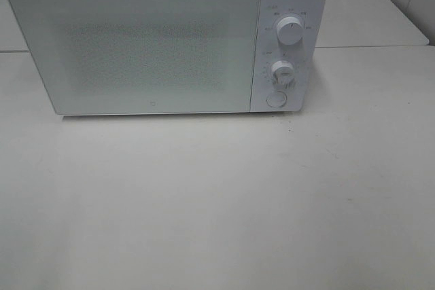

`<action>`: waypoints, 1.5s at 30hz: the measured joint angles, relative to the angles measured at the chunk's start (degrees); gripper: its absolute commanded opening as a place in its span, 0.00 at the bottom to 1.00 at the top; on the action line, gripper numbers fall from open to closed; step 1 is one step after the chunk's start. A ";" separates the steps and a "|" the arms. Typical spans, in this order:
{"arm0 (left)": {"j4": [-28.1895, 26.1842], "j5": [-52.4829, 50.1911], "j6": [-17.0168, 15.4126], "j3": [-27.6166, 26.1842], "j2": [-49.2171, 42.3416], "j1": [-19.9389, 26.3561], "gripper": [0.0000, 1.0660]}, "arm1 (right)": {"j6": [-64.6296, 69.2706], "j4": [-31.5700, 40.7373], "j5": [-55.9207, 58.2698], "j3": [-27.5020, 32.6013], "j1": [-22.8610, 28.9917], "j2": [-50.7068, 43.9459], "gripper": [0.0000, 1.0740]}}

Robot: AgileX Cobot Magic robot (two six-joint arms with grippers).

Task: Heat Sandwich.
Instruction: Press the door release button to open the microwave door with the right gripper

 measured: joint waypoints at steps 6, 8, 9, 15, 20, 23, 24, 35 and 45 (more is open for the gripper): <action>0.00 0.00 0.00 0.00 0.00 0.00 0.95 | -0.06 0.00 -6.76 -0.29 0.00 7.56 0.71; 0.00 0.00 0.00 0.00 0.00 0.00 0.95 | -0.06 0.00 -9.68 -0.29 0.00 10.60 0.71; 0.00 0.00 0.00 0.00 0.00 0.00 0.95 | -0.06 0.00 -9.68 -0.29 0.00 10.60 0.71; 0.00 0.00 0.00 0.00 0.00 0.00 0.95 | -0.06 0.00 -16.50 -0.29 0.00 16.67 0.71; 0.00 0.00 0.00 0.00 0.00 0.00 0.95 | -0.06 0.00 -21.43 -0.29 0.00 21.66 0.71; 0.00 0.00 0.00 0.00 0.00 0.00 0.95 | -0.06 0.00 -24.24 -0.29 0.00 24.98 0.71; 0.00 0.00 0.00 0.00 0.00 0.00 0.95 | -0.06 0.00 -25.10 -0.29 0.00 25.90 0.71; 0.00 0.00 0.00 0.00 0.00 0.00 0.95 | -0.06 0.00 -36.04 -0.29 0.00 37.18 0.71; 0.00 0.00 0.00 0.00 0.00 0.00 0.95 | 0.17 0.00 -47.50 -0.29 0.00 46.47 0.71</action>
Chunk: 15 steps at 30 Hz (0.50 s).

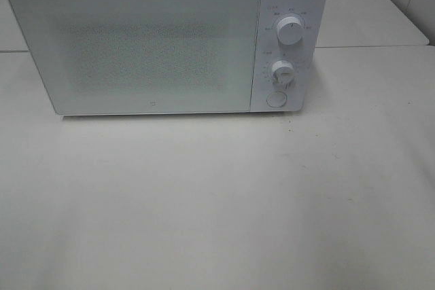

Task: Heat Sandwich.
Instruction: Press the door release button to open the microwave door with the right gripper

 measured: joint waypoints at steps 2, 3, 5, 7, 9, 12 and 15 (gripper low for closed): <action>0.00 0.00 0.00 0.00 0.00 0.00 0.95 | 0.00 0.00 -0.92 0.00 0.00 0.92 0.71; 0.00 0.00 0.00 0.00 0.00 0.00 0.95 | 0.23 0.00 -1.83 0.00 0.00 1.89 0.71; 0.00 0.00 0.00 0.00 0.00 0.00 0.95 | 0.57 0.00 -6.13 0.97 0.00 4.53 0.71; 0.00 0.00 0.00 0.00 0.00 0.00 0.95 | 0.63 0.00 -8.25 1.60 0.00 5.21 0.71; 0.00 0.00 0.00 0.00 0.00 0.00 0.95 | 0.80 0.00 -15.47 4.58 0.00 7.56 0.71; 0.00 0.00 0.00 0.00 0.00 0.00 0.95 | 0.80 0.00 -20.80 6.99 0.00 9.17 0.71; 0.00 0.00 0.00 0.00 0.00 0.00 0.95 | 0.57 0.40 -31.17 10.49 0.00 12.32 0.71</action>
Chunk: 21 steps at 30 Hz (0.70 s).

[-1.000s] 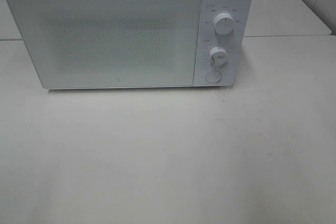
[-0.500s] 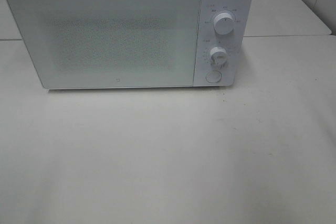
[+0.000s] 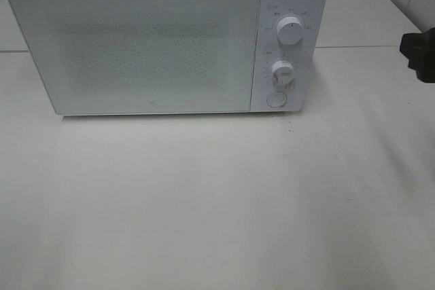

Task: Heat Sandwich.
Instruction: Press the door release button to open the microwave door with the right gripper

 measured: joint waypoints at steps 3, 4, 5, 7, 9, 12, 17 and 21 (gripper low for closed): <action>0.00 0.00 0.00 0.00 0.00 0.00 0.95 | -2.12 2.81 -6.25 2.12 0.23 3.32 0.71; 0.00 0.00 0.00 0.00 0.00 0.00 0.95 | -3.50 4.41 -8.42 2.86 0.63 4.58 0.71; 0.00 0.00 0.00 0.00 0.00 0.00 0.95 | -4.76 5.84 -10.08 3.55 1.26 5.84 0.71; 0.00 0.00 0.00 0.00 0.00 0.00 0.95 | -8.48 9.68 -14.09 4.87 2.98 7.96 0.71; 0.00 0.00 0.00 0.00 0.00 0.00 0.95 | -12.15 13.98 -17.70 5.90 5.39 10.14 0.71; 0.00 0.00 0.00 0.00 0.00 0.00 0.95 | -16.90 22.23 -22.69 7.05 9.97 13.46 0.71; 0.00 0.00 0.00 0.00 0.00 0.00 0.95 | -23.03 34.21 -29.51 7.79 17.53 18.22 0.71; 0.00 0.00 0.00 0.00 0.00 0.00 0.95 | -24.35 41.02 -33.86 7.91 23.78 21.89 0.71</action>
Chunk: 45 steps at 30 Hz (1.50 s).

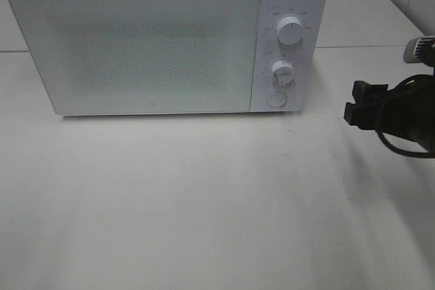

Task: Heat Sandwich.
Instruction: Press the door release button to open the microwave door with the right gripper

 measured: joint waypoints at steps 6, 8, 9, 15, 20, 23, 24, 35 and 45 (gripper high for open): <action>0.00 0.00 0.00 0.00 0.00 0.00 0.95 | -0.52 6.88 -3.44 -0.11 8.37 4.93 0.71; 0.00 0.00 0.00 0.00 0.00 0.00 0.95 | -0.52 10.37 -4.58 -0.92 11.92 6.99 0.71; 0.00 0.00 0.00 0.00 0.00 0.00 0.95 | -0.52 10.37 -4.58 -0.92 11.92 6.99 0.71; 0.00 0.00 0.00 0.00 0.00 0.00 0.95 | -0.52 13.87 -5.67 -2.92 17.30 9.97 0.71; 0.00 0.00 0.00 0.00 0.00 0.00 0.95 | -0.52 15.24 -5.61 -3.50 19.08 11.40 0.71; 0.00 0.00 0.00 0.00 0.00 0.00 0.95 | -0.52 15.99 -5.67 -3.50 19.08 11.75 0.71; 0.00 0.00 0.00 0.00 0.00 0.00 0.95 | -0.52 15.99 -5.67 -3.50 19.08 11.75 0.71; 0.00 0.00 0.00 0.00 0.00 0.00 0.95 | 13.98 15.99 -5.67 -3.50 19.08 11.75 0.71; 0.00 0.00 0.00 0.00 0.00 0.00 0.95 | 47.78 15.99 -5.67 -3.50 19.08 11.75 0.71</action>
